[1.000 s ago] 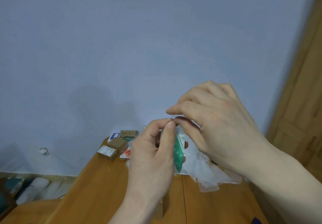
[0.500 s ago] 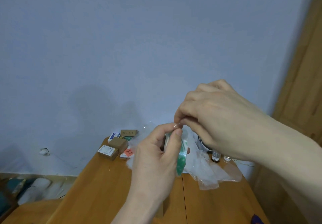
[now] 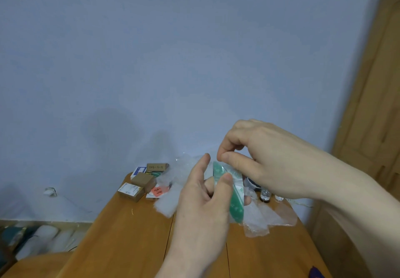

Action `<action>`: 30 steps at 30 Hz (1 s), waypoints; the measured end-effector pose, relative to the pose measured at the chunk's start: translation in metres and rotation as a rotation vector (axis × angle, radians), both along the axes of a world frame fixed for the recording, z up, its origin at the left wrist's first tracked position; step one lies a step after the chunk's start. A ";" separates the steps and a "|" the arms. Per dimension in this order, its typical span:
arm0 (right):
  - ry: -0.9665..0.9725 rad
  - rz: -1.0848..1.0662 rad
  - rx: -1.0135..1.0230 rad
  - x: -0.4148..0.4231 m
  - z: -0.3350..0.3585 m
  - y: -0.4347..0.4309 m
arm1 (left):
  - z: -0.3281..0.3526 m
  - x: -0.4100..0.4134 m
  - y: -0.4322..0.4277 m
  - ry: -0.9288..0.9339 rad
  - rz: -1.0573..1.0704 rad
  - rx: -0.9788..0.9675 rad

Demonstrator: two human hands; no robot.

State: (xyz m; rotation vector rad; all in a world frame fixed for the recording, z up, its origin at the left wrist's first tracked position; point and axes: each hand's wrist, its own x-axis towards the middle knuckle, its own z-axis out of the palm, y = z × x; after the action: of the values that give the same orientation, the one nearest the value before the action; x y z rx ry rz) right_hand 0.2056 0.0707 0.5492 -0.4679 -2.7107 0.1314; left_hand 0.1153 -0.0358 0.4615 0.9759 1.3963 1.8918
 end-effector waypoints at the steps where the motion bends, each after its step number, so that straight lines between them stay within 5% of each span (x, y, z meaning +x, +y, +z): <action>1: 0.008 0.002 -0.030 -0.001 -0.002 0.000 | 0.001 0.001 0.001 -0.004 -0.003 0.002; 15: 0.085 -0.054 -0.169 0.001 -0.025 0.003 | -0.015 0.014 0.016 0.049 0.257 0.015; 19: 0.473 -0.148 -0.252 0.019 -0.051 0.008 | -0.024 0.018 0.021 -0.041 0.195 0.072; 22: 0.773 -0.216 -0.531 0.044 -0.090 0.003 | -0.033 0.021 0.028 -0.118 0.165 0.065; 30: 0.647 -0.313 -0.818 0.067 -0.207 -0.009 | -0.080 0.053 0.065 -0.244 0.015 -0.056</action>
State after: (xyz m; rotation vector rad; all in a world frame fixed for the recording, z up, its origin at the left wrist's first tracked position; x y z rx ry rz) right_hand 0.2725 0.0621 0.3419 -0.8760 -1.8282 1.1074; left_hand 0.1681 0.0289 0.3820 0.6829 1.3077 1.8998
